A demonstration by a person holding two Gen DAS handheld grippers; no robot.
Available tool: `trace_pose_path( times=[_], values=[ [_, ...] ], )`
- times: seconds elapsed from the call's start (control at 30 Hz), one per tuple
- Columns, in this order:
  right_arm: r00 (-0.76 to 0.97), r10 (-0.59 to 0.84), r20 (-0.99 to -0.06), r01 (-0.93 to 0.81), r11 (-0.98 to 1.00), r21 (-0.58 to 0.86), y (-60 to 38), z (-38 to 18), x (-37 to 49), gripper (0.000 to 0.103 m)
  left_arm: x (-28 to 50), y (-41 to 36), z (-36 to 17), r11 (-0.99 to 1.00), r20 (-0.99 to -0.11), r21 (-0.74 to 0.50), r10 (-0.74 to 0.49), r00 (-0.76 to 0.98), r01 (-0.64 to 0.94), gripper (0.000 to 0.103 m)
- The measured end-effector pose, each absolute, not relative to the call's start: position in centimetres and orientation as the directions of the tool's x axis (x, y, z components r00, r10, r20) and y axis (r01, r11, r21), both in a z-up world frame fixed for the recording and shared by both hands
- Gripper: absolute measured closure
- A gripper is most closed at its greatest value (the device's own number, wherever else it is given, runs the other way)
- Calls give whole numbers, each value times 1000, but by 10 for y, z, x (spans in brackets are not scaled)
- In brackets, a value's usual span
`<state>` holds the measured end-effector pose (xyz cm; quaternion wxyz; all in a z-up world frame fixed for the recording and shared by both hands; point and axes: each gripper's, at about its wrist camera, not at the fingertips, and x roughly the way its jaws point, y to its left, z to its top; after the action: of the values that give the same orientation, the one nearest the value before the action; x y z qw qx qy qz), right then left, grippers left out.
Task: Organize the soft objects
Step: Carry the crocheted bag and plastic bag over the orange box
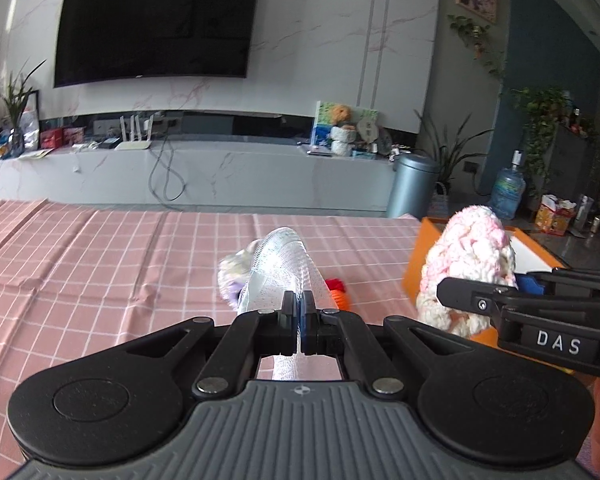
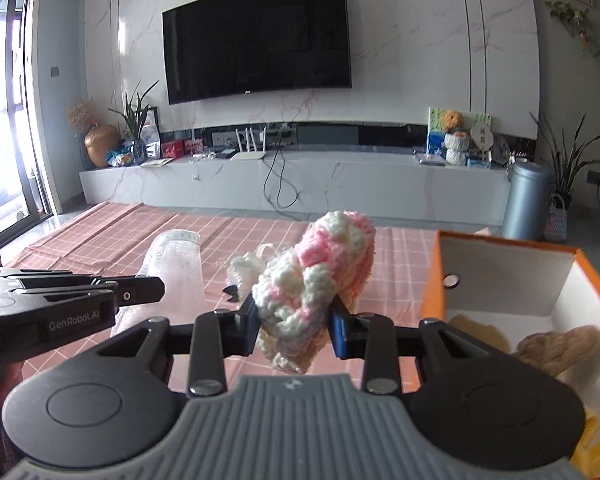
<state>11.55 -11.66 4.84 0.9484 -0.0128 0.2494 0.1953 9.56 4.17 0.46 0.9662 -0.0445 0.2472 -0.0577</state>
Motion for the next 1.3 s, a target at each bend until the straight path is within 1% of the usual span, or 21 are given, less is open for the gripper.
trace_pose_path(
  times=[0.27, 0.47, 0.57, 0.67, 0.77, 1.0, 1.3],
  values=[
    [832, 318, -454, -355, 935, 5, -169, 74, 110, 69, 103, -7, 23, 965, -437, -101, -262, 860, 243, 102],
    [836, 268, -479, -336, 940, -61, -210, 85, 120, 69, 126, -53, 27, 922, -436, -97, -377, 817, 374, 102],
    [838, 236, -492, -328, 938, -110, -226, 88, 129, 69, 140, -75, 27, 903, -444, -81, -411, 796, 422, 102],
    [834, 204, -513, -325, 932, -158, -240, 88, 143, 69, 154, -94, 25, 886, -453, -55, -433, 779, 460, 102],
    [825, 176, -538, -325, 925, -197, -254, 83, 159, 69, 170, -109, 20, 866, -477, -55, -461, 749, 498, 102],
    [768, 151, -622, -333, 924, -187, -277, 59, 210, 69, 203, -139, 1, 840, -529, -51, -482, 698, 541, 102],
    [698, 115, -707, -390, 889, -241, -281, 23, 266, 69, 236, -165, -21, 804, -593, 8, -475, 650, 594, 102]
  ],
)
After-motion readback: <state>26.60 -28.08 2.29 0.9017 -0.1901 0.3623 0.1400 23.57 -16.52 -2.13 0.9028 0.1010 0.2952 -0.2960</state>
